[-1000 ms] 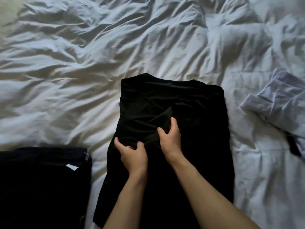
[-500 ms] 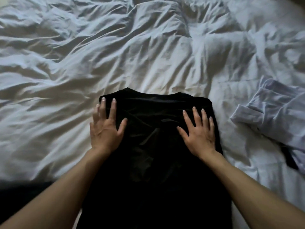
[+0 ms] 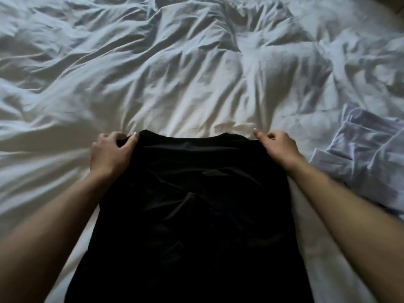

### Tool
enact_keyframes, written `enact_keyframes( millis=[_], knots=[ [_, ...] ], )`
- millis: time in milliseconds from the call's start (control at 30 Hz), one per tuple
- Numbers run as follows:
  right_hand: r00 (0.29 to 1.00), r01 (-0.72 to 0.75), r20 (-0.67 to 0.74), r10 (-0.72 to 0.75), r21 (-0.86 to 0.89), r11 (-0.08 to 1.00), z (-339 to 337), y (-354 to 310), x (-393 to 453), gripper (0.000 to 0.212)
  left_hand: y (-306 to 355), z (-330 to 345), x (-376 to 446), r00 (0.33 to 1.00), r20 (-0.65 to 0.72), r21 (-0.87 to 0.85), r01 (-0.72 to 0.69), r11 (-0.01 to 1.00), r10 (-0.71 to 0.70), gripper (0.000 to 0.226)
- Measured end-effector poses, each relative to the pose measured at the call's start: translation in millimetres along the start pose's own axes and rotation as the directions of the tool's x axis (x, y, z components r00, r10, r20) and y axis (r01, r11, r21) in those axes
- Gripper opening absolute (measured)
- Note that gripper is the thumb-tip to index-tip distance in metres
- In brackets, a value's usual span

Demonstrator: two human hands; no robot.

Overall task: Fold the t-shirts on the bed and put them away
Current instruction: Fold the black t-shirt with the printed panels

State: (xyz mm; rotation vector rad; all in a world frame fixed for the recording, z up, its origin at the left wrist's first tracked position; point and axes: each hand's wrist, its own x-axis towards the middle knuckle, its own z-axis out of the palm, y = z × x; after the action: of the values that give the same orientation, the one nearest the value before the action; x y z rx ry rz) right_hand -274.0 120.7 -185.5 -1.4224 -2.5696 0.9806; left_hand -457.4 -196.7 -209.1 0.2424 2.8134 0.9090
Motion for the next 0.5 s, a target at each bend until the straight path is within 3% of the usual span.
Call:
enact_keyframes(
  millis=[67, 133, 200, 267, 433, 500],
  knots=[
    [0.971, 0.073, 0.229, -0.067, -0.021, 0.997, -11.2, -9.4, 15.8, 0.048, 13.4, -1.7, 10.9, 0.992, 0.111, -0.073, 0.061, 0.995, -0.052, 0.049],
    [0.908, 0.148, 0.398, -0.135, -0.001, 0.989, -9.9, -13.4, 20.2, 0.036, 23.7, -0.2, 16.9, 0.976, 0.217, -0.054, 0.028, 0.998, -0.016, 0.039],
    [0.877, 0.151, 0.453, -0.16, 0.056, 0.987, -2.9, -12.3, 20.2, 0.019, 30.8, 5.0, 21.0, 0.96, 0.279, -0.024, -0.026, 0.999, 0.032, 0.028],
    [0.914, 0.163, 0.355, -0.199, 0.128, 0.978, 2.2, -10.2, 22.3, 0.014, 35.9, 9.2, 23.9, 0.966, 0.25, -0.065, -0.045, 0.997, 0.06, 0.024],
    [0.988, 0.144, -0.061, -0.141, 0.044, 0.989, -4.8, -10.1, 25.3, 0.013, 55.0, 18.7, 32.1, 0.994, 0.068, -0.183, -0.074, 0.98, 0.087, 0.034],
    [0.991, 0.1, -0.092, -0.096, 0.036, 0.994, -2.3, -5.3, 24.4, 0.016, 55.8, 22.5, 33.0, 0.993, 0.019, -0.107, -0.114, 0.988, 0.116, 0.037]
  ],
)
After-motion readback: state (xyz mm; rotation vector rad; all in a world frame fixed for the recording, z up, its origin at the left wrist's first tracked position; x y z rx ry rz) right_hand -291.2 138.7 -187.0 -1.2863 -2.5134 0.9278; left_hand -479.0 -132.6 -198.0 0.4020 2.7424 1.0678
